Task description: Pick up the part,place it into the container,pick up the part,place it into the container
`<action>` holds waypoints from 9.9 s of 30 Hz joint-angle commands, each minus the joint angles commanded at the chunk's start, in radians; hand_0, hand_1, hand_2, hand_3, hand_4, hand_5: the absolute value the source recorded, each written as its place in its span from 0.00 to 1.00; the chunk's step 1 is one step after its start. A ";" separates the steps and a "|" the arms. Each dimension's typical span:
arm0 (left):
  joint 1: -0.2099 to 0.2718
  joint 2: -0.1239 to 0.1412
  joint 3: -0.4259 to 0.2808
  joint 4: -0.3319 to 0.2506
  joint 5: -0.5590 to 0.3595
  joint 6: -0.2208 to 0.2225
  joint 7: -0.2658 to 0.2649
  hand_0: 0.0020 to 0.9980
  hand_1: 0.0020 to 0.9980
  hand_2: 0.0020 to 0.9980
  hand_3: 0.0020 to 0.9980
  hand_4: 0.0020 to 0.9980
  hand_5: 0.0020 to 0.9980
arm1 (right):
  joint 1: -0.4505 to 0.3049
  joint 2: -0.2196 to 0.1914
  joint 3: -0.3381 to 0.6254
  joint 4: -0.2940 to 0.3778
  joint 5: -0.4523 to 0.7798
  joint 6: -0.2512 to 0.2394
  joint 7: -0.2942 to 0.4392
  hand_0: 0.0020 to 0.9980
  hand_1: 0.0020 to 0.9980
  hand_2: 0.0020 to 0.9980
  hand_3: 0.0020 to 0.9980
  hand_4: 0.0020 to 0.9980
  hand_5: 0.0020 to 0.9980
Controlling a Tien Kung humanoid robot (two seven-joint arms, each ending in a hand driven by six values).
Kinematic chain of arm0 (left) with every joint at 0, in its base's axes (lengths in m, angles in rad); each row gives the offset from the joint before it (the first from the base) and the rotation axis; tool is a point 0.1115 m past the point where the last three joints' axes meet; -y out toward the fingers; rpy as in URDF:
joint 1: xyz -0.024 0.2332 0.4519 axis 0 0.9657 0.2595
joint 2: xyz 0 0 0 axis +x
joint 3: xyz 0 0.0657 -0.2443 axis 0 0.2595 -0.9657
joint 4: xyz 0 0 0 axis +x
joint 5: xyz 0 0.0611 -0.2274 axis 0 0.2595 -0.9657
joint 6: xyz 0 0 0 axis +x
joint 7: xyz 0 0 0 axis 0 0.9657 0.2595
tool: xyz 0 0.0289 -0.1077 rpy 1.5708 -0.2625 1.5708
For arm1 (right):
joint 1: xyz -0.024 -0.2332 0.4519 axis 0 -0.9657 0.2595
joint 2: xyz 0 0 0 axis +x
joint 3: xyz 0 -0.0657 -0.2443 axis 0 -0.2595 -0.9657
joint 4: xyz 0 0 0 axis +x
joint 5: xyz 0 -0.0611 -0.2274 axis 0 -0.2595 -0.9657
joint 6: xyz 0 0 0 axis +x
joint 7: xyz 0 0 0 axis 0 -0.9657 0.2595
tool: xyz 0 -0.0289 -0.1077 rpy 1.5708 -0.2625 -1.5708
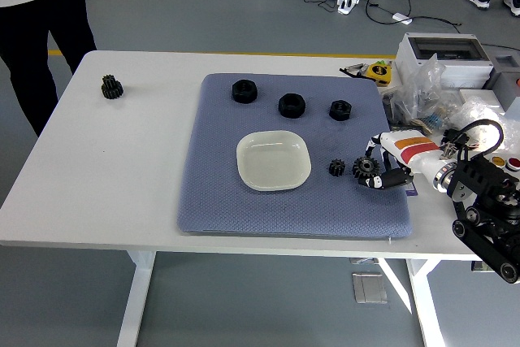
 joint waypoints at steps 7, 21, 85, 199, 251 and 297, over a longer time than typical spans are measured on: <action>0.000 0.002 -0.004 -0.001 0.009 -0.001 0.002 0.63 0.63 0.62 0.56 0.63 0.55 | 0.037 0.025 -0.010 0.061 -0.013 -0.003 -0.007 0.00 0.09 0.23 0.46 0.88 0.16; -0.008 0.012 0.003 -0.005 0.009 0.002 0.001 0.63 0.63 0.62 0.57 0.63 0.55 | 0.195 0.149 -0.146 0.002 0.041 -0.043 -0.007 0.06 0.16 0.33 0.48 0.85 0.20; -0.002 0.008 0.006 -0.003 0.005 0.005 0.000 0.63 0.63 0.62 0.56 0.63 0.55 | 0.154 0.164 -0.258 -0.193 0.068 -0.064 -0.059 0.19 0.38 0.52 0.55 0.86 0.38; -0.011 0.008 0.005 -0.005 0.014 0.002 0.003 0.63 0.63 0.62 0.56 0.63 0.55 | 0.155 0.178 -0.311 -0.268 0.211 -0.096 -0.056 0.09 0.23 0.38 0.49 0.79 0.55; -0.002 0.008 -0.001 -0.003 0.021 0.001 0.003 0.63 0.63 0.62 0.56 0.63 0.55 | 0.149 0.150 -0.236 -0.130 0.156 -0.096 -0.076 0.00 0.04 0.15 0.26 0.74 0.46; -0.014 0.017 -0.001 -0.007 0.024 0.004 0.008 0.63 0.63 0.62 0.56 0.63 0.56 | 0.253 0.294 -0.392 -0.208 0.246 -0.069 -0.061 0.08 0.20 0.42 0.51 1.00 0.56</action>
